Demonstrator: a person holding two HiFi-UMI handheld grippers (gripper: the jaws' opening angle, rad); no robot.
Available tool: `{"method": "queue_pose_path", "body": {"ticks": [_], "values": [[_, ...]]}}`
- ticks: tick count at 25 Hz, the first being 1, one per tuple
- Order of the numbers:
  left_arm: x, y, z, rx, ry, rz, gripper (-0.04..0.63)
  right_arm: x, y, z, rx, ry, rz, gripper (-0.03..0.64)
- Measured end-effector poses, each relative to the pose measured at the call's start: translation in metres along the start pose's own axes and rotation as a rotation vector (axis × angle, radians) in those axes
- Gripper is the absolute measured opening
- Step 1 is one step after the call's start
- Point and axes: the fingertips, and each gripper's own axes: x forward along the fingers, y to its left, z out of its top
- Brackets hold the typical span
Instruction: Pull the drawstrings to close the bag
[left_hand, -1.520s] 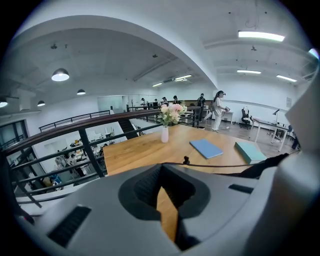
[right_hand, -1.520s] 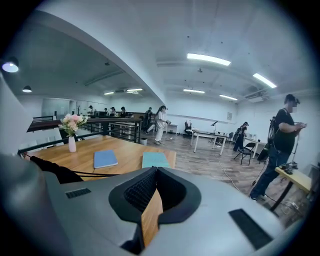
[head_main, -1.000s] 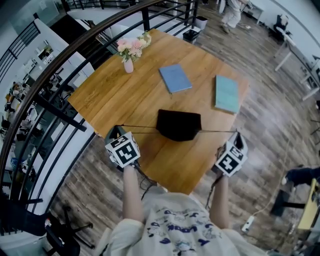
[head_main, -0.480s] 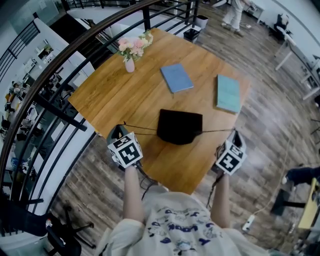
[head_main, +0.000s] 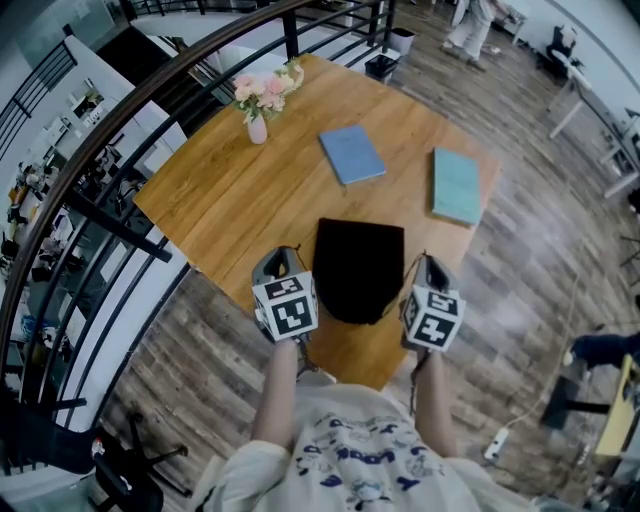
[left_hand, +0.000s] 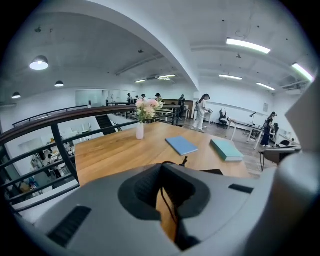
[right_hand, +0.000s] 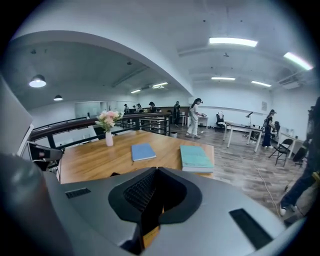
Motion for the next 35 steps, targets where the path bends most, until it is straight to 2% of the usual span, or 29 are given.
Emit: {"method": "queue_pose_path", "body": {"ticks": [5, 9, 12, 15, 19, 25, 28, 35], "values": [[-0.005, -0.037, 0.004, -0.004, 0.001, -0.109, 0.005, -0.007, 0.027, 0.006, -0.018, -0.026, 0.089, 0.006], [-0.015, -0.055, 0.015, -0.013, -0.044, -0.167, 0.009, -0.018, 0.040, 0.020, -0.014, -0.076, 0.119, 0.006], [-0.024, -0.067, 0.023, -0.014, -0.073, -0.205, 0.046, -0.028, 0.049, 0.034, -0.018, -0.128, 0.140, 0.011], [-0.033, -0.079, 0.033, -0.015, -0.107, -0.248, 0.048, -0.038, 0.059, 0.047, -0.021, -0.174, 0.165, 0.048], [-0.045, -0.093, 0.044, -0.006, -0.142, -0.298, 0.046, -0.048, 0.068, 0.059, -0.010, -0.222, 0.170, 0.048], [-0.053, -0.100, 0.055, 0.032, -0.197, -0.307, 0.046, -0.055, 0.071, 0.067, 0.020, -0.269, 0.176, 0.029], [-0.054, -0.100, 0.057, 0.039, -0.214, -0.302, 0.046, -0.054, 0.069, 0.065, 0.001, -0.265, 0.180, 0.015], [-0.055, -0.101, 0.054, 0.072, -0.217, -0.290, 0.046, -0.053, 0.064, 0.065, -0.004, -0.266, 0.168, 0.011]]}}
